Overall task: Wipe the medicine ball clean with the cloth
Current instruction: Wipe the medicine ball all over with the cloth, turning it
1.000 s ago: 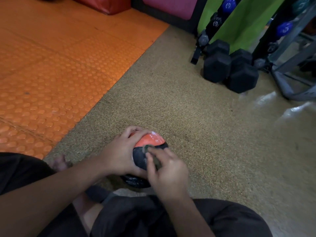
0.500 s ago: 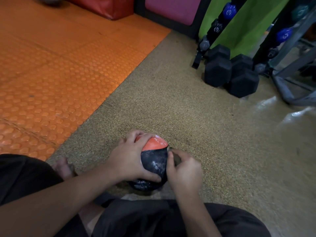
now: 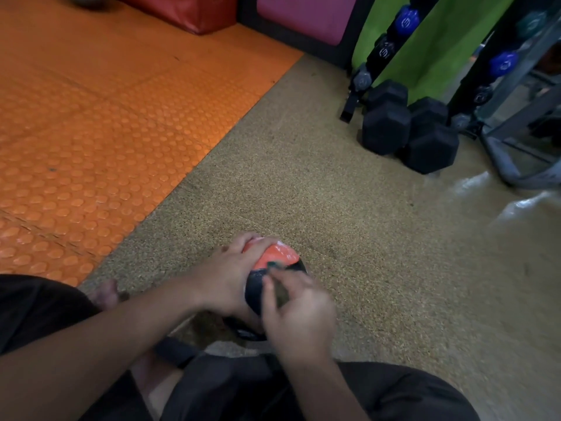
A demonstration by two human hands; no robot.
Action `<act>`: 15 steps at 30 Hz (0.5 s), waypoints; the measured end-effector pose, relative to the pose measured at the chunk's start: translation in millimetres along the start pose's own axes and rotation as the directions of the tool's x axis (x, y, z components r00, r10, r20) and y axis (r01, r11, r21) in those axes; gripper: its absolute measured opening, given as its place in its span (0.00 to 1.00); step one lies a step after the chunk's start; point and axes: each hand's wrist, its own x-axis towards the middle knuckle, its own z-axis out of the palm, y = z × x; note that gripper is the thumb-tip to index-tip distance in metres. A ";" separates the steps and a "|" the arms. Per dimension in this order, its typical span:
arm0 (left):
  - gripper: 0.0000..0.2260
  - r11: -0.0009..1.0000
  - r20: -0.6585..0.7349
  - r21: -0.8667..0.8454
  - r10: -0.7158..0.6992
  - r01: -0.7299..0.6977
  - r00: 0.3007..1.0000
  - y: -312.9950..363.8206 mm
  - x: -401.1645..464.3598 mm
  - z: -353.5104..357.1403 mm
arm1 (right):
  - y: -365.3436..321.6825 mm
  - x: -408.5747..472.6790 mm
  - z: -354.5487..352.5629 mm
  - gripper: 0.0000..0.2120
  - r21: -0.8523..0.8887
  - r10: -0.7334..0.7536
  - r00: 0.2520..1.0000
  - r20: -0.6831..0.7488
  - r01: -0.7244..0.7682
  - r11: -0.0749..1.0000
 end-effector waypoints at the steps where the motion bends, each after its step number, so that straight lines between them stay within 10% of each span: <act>1: 0.60 1.000 0.000 -0.005 0.028 -0.028 1.000 -5.6 -0.6 -0.9 | -10.1 -7.3 3.0 0.13 -0.009 -0.059 0.998 0.039 0.059 0.998; 7: 0.66 0.988 -0.141 0.118 -0.086 0.103 0.986 9.0 -6.2 5.3 | 32.1 13.8 -12.0 0.16 0.032 0.191 0.978 -0.081 -0.189 0.982; 12: 0.44 0.984 -0.212 0.148 -0.071 0.104 0.975 15.2 -4.8 10.1 | -13.2 -11.2 5.4 0.12 -0.028 -0.098 0.993 0.058 0.100 0.995; 15: 0.56 0.980 -0.231 0.156 -0.086 0.124 0.969 20.2 -9.4 13.9 | 12.1 2.1 -6.9 0.11 0.002 -0.006 1.000 -0.016 0.006 1.000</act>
